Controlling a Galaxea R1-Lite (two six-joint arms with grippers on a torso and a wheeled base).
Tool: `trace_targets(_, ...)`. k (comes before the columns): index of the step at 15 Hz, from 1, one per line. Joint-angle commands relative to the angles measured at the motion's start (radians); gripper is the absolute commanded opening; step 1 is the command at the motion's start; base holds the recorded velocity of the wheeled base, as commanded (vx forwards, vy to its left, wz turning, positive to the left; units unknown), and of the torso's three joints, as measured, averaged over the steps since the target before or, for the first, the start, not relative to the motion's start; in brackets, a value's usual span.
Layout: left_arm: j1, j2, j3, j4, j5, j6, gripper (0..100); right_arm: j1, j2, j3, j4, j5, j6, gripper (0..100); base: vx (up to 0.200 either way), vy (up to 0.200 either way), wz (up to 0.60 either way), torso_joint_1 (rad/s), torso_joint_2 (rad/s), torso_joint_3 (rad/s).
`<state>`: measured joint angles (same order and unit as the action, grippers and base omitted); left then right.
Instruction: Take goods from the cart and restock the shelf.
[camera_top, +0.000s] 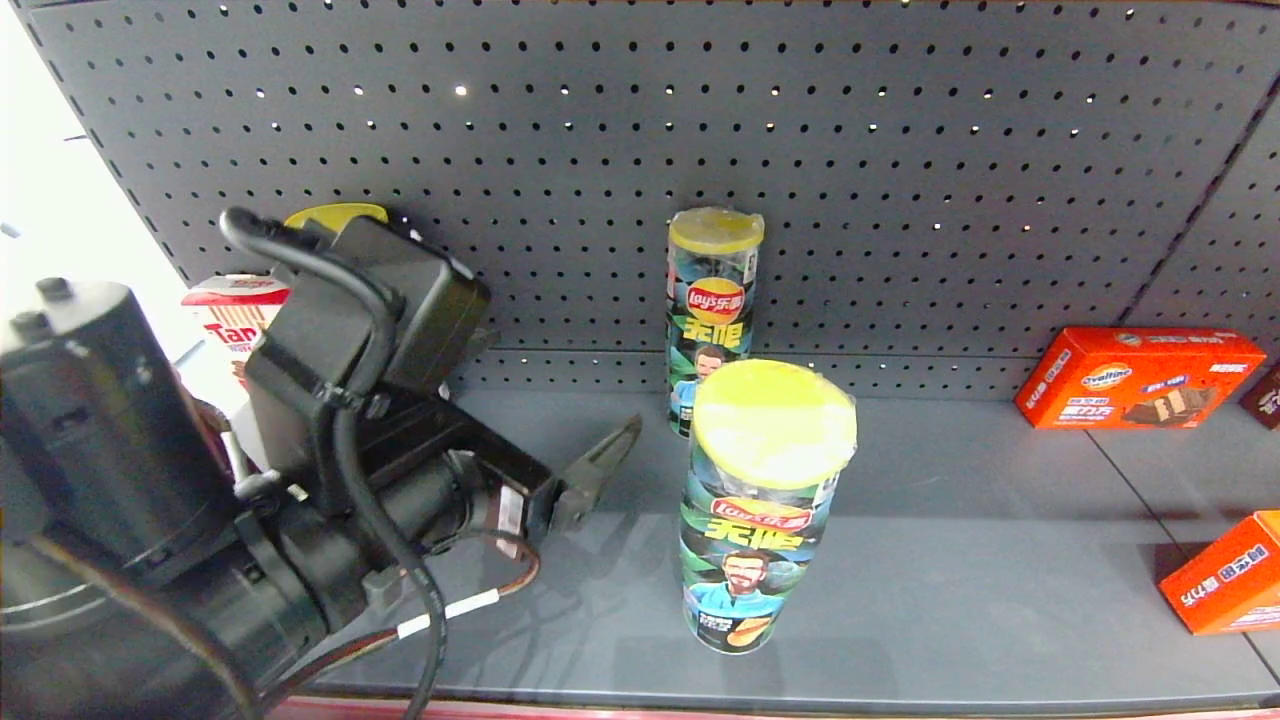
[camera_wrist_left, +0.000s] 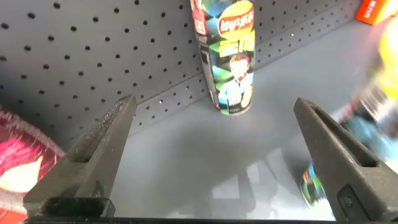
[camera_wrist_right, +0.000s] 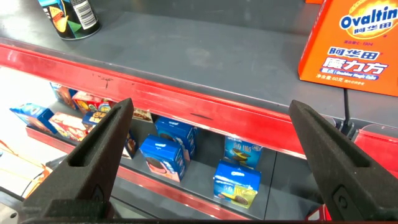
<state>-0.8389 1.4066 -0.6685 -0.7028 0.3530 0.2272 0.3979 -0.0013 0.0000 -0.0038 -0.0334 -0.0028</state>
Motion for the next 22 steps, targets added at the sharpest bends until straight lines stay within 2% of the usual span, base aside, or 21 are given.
trace_targets(1,-0.005,-0.117,0.107,-0.001,0.000,0.000,100,0.001,0.001,0.000,-0.001,0.000,0.000,100,0.000,0.000,0.00,0.000,0.00,0.000)
trace_targets(4,-0.009,-0.187,0.158,0.000,0.000,0.000,100,0.001,0.001,0.000,-0.001,0.000,0.000,100,0.000,0.000,0.00,0.000,0.00,0.000)
trace_targets(7,-0.118,-0.258,0.193,0.003,0.000,0.000,100,0.001,0.001,0.000,-0.001,0.000,0.000,100,0.000,0.000,0.00,0.000,0.00,0.000)
trace_targets(8,-0.135,-0.262,0.199,0.003,0.000,0.000,100,0.001,0.001,0.000,-0.001,0.000,0.000,100,0.000,0.000,0.00,0.000,0.00,0.000)
trace_targets(9,-0.160,-0.296,0.231,0.003,-0.002,0.001,100,0.001,0.001,0.000,-0.001,0.000,0.000,100,0.000,0.000,0.00,0.000,0.00,0.000)
trace_targets(11,-0.170,-0.377,0.303,0.003,-0.009,0.003,100,0.001,0.001,0.000,-0.001,0.000,0.000,100,0.000,0.000,0.00,0.000,0.00,0.000)
trace_targets(14,-0.230,-0.569,0.466,0.003,-0.009,0.000,100,0.001,0.001,0.000,-0.001,0.000,0.000,100,0.000,0.000,0.00,0.000,0.00,0.000)
trace_targets(16,-0.223,-0.715,0.569,0.003,-0.009,0.000,100,0.001,0.001,0.000,-0.001,0.000,0.000,100,0.000,0.000,0.00,0.000,0.00,0.000)
trace_targets(17,-0.201,-0.798,0.622,0.000,-0.009,-0.003,100,0.001,0.001,0.000,-0.001,0.000,0.000,100,0.000,0.000,0.00,0.000,0.00,0.000)
trace_targets(18,-0.112,-0.868,0.669,0.006,-0.011,-0.017,100,0.001,0.001,0.000,-0.001,0.000,0.000,100,0.000,0.000,0.00,0.000,0.00,0.000)
trace_targets(19,-0.054,-0.888,0.669,0.026,-0.014,-0.028,100,0.001,0.001,0.000,-0.001,0.000,0.000,100,0.000,0.000,0.00,0.000,0.00,0.000)
trace_targets(20,0.063,-0.936,0.669,0.075,-0.055,-0.052,100,0.001,0.001,0.000,-0.001,0.000,0.000,100,0.000,0.000,0.00,0.000,0.00,0.000)
trace_targets(21,0.073,-0.943,0.669,0.078,-0.063,-0.054,100,0.001,0.001,0.000,-0.001,0.000,0.000,100,0.000,0.000,0.00,0.000,0.00,0.000)
trace_targets(22,0.222,-1.026,0.669,0.137,-0.170,-0.069,100,0.001,0.001,0.000,-0.001,0.000,0.000,100,0.000,0.000,0.00,0.000,0.00,0.000)
